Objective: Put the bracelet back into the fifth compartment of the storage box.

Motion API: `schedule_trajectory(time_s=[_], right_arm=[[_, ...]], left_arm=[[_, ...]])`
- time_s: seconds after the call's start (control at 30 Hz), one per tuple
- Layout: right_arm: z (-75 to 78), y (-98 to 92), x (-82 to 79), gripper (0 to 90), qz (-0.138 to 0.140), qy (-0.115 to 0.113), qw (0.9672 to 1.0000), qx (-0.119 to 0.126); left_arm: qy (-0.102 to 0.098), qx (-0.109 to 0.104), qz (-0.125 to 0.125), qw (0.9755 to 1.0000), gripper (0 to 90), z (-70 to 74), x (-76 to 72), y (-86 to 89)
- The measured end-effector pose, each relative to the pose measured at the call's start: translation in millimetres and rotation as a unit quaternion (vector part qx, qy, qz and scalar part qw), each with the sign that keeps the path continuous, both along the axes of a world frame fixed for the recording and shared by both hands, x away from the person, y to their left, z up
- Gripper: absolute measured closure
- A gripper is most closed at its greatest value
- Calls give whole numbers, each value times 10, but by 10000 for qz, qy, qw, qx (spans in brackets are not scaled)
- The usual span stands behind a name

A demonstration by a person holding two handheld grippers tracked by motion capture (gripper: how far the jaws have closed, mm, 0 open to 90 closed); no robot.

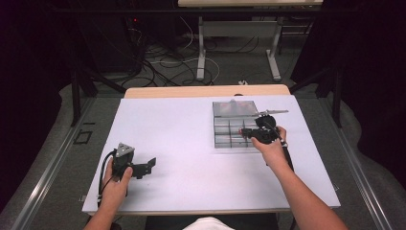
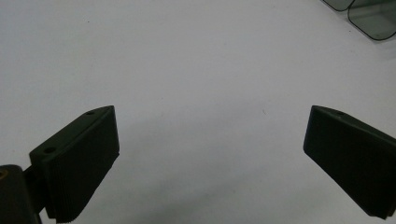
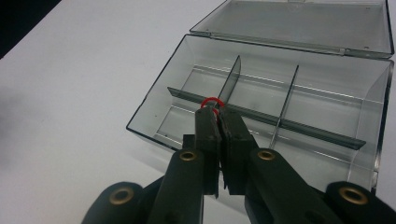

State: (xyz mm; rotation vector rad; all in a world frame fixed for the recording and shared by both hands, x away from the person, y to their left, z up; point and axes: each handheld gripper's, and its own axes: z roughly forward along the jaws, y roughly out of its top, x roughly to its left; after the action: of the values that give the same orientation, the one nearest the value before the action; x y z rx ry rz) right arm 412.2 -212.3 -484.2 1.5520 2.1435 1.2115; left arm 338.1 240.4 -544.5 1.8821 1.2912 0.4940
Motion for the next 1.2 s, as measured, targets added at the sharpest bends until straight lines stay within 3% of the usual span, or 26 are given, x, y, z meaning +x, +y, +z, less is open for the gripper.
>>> schedule_trajectory(time_s=[1.2], right_arm=[[-166, 120, 269, 876, -70, 398, 9988, -278]], left_arm=[[-8, -2, -12, 10000, 35, -1, 3, 4]])
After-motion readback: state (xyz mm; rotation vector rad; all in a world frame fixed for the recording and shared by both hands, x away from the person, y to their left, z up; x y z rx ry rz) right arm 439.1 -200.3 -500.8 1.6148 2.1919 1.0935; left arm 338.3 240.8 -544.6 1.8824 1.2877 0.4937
